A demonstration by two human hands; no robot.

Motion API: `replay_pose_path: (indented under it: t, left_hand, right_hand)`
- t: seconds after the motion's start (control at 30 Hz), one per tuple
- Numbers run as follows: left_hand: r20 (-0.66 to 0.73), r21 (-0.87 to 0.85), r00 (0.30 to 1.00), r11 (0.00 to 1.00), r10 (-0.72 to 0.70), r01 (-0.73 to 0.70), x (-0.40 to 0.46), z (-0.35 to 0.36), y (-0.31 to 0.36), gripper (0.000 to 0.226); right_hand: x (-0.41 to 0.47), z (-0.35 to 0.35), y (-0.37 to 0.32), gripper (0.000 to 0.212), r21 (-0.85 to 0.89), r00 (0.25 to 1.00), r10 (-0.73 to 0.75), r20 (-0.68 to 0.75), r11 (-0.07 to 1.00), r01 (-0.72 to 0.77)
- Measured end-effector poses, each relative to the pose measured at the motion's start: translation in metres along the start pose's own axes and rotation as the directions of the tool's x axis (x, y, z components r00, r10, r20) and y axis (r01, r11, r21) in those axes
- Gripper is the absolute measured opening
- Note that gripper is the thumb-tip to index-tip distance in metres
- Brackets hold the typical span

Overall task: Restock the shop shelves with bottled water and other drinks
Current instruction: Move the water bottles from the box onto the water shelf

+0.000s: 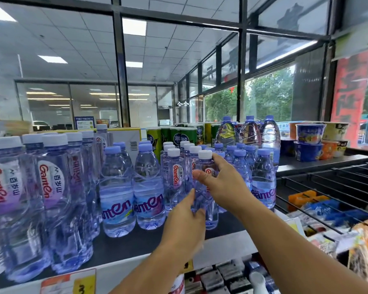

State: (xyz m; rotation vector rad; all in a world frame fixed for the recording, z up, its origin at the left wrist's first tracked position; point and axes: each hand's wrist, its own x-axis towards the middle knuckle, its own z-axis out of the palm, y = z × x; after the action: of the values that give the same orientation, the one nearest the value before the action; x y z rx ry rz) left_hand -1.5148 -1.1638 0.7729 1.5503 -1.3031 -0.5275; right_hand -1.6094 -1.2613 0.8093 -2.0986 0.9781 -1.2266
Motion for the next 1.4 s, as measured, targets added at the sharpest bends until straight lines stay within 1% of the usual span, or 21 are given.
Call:
replay_pose_path:
  t: [0.17, 0.23, 0.37, 0.43, 0.5, 0.6, 0.63, 0.7, 0.77, 0.8, 0.83, 0.87, 0.97, 1.07, 1.17, 1.2, 1.27, 1.33, 1.4]
  left_hand:
    - [0.023, 0.002, 0.999, 1.0, -0.023, 0.023, -0.002, -0.004, -0.001, 0.055]
    - [0.036, 0.002, 0.999, 1.0, 0.001, -0.001, -0.003, -0.006, -0.002, 0.053]
    - [0.032, 0.025, 0.999, 1.0, 0.011, -0.011, -0.013, -0.014, -0.001, 0.053]
    - [0.028, 0.036, 1.0, 0.999, 0.01, -0.011, -0.017, -0.019, 0.0, 0.053]
    - [0.033, 0.046, 0.999, 0.999, 0.018, -0.019, -0.023, -0.025, 0.001, 0.053]
    - [0.028, 0.048, 1.0, 0.999, 0.011, -0.012, -0.035, -0.038, 0.001, 0.051]
    - [0.022, 0.05, 1.0, 0.999, 0.012, -0.014, -0.04, -0.044, -0.001, 0.05]
    - [0.0, 0.054, 1.0, 0.998, -0.009, 0.009, -0.05, -0.056, -0.004, 0.048]
    - [-0.031, 0.027, 0.999, 0.999, -0.041, 0.041, -0.061, -0.069, -0.009, 0.047]
    - [-0.042, 0.008, 0.998, 0.998, -0.055, 0.055, -0.067, -0.075, -0.011, 0.046]
    - [-0.05, 0.008, 0.997, 0.998, -0.055, 0.055, -0.076, -0.081, -0.012, 0.045]
    - [-0.054, 0.029, 0.997, 0.998, -0.057, 0.059, -0.085, -0.089, -0.012, 0.045]
    - [-0.097, 0.06, 0.995, 0.998, -0.028, 0.034, -0.112, -0.113, -0.015, 0.043]
    - [-0.14, 0.044, 0.989, 0.998, -0.041, 0.047, -0.143, -0.143, -0.018, 0.036]
    - [-0.17, 0.054, 0.985, 0.998, -0.014, 0.024, -0.174, -0.179, -0.025, 0.023]
    - [-0.18, 0.051, 0.984, 0.999, 0.015, -0.006, -0.185, -0.191, -0.027, 0.024]
    - [-0.213, 0.061, 0.977, 0.998, 0.032, -0.019, -0.212, -0.217, -0.029, 0.034]
    - [-0.226, 0.033, 0.973, 0.999, 0.047, -0.041, -0.242, -0.245, -0.036, 0.04]
    - [-0.258, 0.037, 0.966, 0.999, 0.029, -0.02, -0.273, -0.273, -0.048, 0.043]
  right_hand:
    - [-0.002, 0.0, -0.003, 0.075, 0.001, 1.0, 0.014, -0.002, 1.0, -0.014]
    - [-0.003, -0.001, -0.004, 0.071, 0.01, 1.0, 0.019, 0.005, 1.0, -0.019]
    - [-0.01, -0.002, -0.013, 0.056, 0.006, 1.0, 0.013, 0.008, 1.0, -0.013]
    - [-0.012, -0.001, -0.016, 0.056, -0.001, 1.0, 0.021, 0.005, 1.0, -0.021]
    - [-0.015, -0.002, -0.018, 0.067, -0.009, 0.999, 0.046, 0.018, 0.999, -0.046]
    - [-0.023, -0.001, -0.018, 0.09, -0.012, 0.995, 0.097, 0.026, 0.995, -0.096]
    - [-0.029, 0.0, -0.021, 0.094, -0.012, 0.994, 0.114, -0.004, 0.993, -0.114]
    - [-0.042, 0.004, -0.026, 0.09, -0.018, 0.982, 0.112, -0.15, 0.993, -0.116]
    - [-0.057, 0.012, -0.035, 0.076, -0.046, 0.95, 0.085, -0.299, 0.994, -0.104]
    - [-0.064, 0.019, -0.041, 0.067, -0.069, 0.939, 0.059, -0.338, 0.994, -0.087]
    - [-0.073, 0.026, -0.05, 0.059, -0.101, 0.939, 0.027, -0.344, 0.993, -0.066]
    - [-0.08, 0.034, -0.059, 0.051, -0.128, 0.945, -0.013, -0.328, 0.991, -0.031]
    - [-0.105, 0.06, -0.096, 0.032, -0.18, 0.969, -0.116, -0.22, 0.981, 0.076]
    - [-0.132, 0.084, -0.138, 0.028, -0.113, 0.989, -0.131, -0.067, 0.986, 0.123]
    - [-0.162, 0.107, -0.182, 0.021, -0.053, 0.989, -0.134, 0.062, 0.989, 0.138]
    - [-0.172, 0.115, -0.195, 0.02, -0.039, 0.986, -0.138, 0.091, 0.989, 0.142]
    - [-0.191, 0.133, -0.221, 0.018, -0.012, 0.978, -0.154, 0.144, 0.988, 0.157]
    - [-0.211, 0.156, -0.244, 0.016, 0.006, 0.964, -0.177, 0.198, 0.984, 0.179]
    - [-0.234, 0.183, -0.266, 0.016, 0.025, 0.948, -0.186, 0.258, 0.982, 0.186]
